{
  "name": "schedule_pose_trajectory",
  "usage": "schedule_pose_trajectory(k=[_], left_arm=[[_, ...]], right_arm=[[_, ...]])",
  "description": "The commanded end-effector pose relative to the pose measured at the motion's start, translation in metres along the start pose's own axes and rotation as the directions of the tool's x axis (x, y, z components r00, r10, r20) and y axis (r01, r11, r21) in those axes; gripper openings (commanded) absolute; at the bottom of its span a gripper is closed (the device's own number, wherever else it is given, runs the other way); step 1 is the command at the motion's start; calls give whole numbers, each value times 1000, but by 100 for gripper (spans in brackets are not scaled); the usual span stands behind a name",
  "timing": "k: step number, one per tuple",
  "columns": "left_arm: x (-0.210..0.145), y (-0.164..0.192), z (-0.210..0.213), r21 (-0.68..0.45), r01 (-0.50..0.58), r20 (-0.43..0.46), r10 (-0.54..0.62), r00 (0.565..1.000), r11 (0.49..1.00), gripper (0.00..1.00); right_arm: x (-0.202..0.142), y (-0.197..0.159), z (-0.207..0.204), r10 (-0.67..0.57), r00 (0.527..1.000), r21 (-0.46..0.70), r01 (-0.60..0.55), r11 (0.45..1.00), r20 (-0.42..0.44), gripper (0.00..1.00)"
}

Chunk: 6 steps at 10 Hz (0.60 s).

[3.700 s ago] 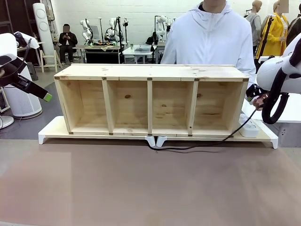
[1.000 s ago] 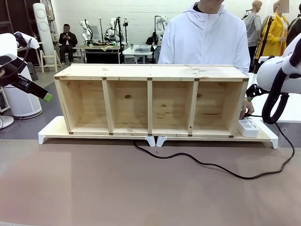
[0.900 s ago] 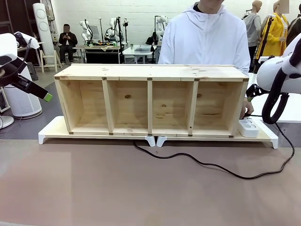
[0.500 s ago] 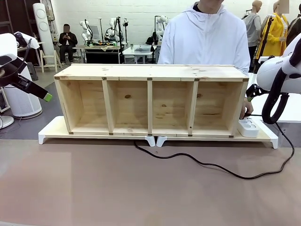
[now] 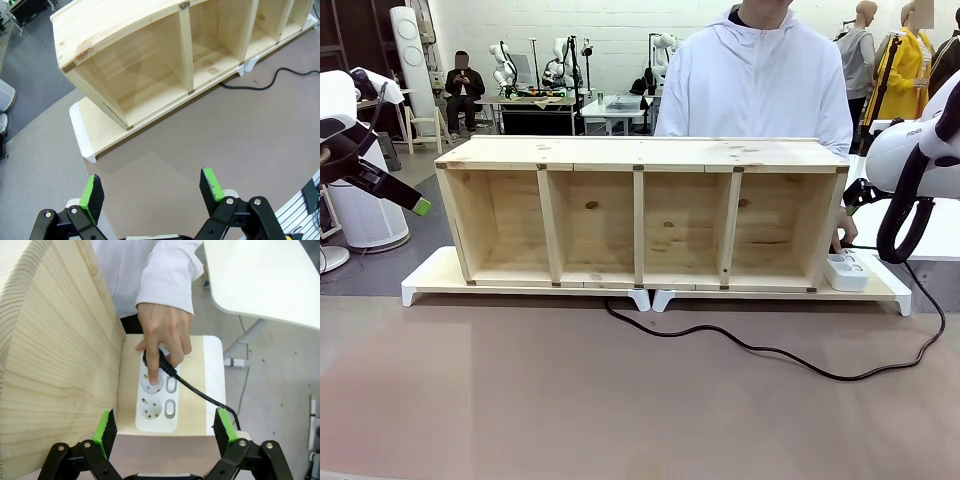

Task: Perform cable management.
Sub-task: Release the Power Cable when the human grasps it.

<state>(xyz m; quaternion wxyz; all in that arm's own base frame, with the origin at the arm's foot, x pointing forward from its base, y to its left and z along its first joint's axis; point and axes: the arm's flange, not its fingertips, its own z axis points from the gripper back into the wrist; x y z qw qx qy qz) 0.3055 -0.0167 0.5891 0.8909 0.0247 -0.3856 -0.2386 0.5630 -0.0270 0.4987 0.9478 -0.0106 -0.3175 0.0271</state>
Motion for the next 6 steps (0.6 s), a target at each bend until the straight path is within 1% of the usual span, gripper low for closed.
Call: schedule_pose_trajectory(k=[1, 6], left_arm=[[0, 1, 0, -3, -5, -1, 5, 1000, 1000, 100], [0, 1, 0, -3, -5, -1, 5, 1000, 1000, 100]], right_arm=[[0, 0, 0, -3, 1000, 1, 3, 1000, -1, 100], [0, 0, 0, -3, 1000, 1, 3, 1000, -1, 100]])
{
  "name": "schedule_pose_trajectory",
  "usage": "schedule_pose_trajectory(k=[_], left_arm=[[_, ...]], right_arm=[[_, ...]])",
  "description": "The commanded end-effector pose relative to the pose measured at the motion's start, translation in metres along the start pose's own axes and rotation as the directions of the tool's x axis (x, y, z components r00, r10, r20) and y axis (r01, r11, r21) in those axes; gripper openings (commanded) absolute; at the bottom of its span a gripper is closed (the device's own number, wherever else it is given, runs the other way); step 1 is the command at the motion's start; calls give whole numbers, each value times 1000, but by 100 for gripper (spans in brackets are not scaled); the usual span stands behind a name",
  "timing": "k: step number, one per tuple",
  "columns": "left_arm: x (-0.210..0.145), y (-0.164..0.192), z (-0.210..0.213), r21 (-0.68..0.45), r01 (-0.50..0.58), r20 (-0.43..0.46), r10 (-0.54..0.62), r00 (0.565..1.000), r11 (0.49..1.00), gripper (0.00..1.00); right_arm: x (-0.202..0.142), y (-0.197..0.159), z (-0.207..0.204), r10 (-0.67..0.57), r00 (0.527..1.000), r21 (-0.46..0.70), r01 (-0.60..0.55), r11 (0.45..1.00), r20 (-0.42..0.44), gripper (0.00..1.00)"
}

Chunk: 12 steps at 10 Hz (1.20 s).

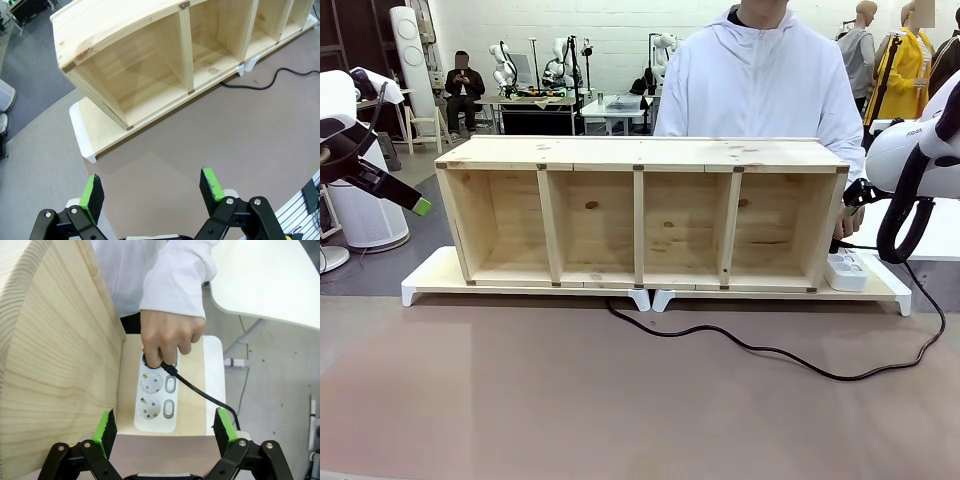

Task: Perform cable management.
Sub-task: Release the Power Cable when the human grasps it.

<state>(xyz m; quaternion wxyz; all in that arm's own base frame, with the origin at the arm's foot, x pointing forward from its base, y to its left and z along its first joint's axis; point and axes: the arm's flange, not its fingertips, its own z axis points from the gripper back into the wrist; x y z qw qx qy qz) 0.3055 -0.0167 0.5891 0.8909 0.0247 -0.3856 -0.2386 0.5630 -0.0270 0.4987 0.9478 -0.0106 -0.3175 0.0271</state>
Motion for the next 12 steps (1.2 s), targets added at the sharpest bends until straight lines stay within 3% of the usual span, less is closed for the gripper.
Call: schedule_pose_trajectory(k=[1, 12], left_arm=[[0, 1, 0, -3, -5, -1, 5, 1000, 1000, 100], [0, 1, 0, -3, -5, -1, 5, 1000, 1000, 100]], right_arm=[[0, 0, 0, -3, 1000, 1, 3, 1000, -1, 100], [0, 0, 0, -3, 1000, 1, 3, 1000, -1, 100]])
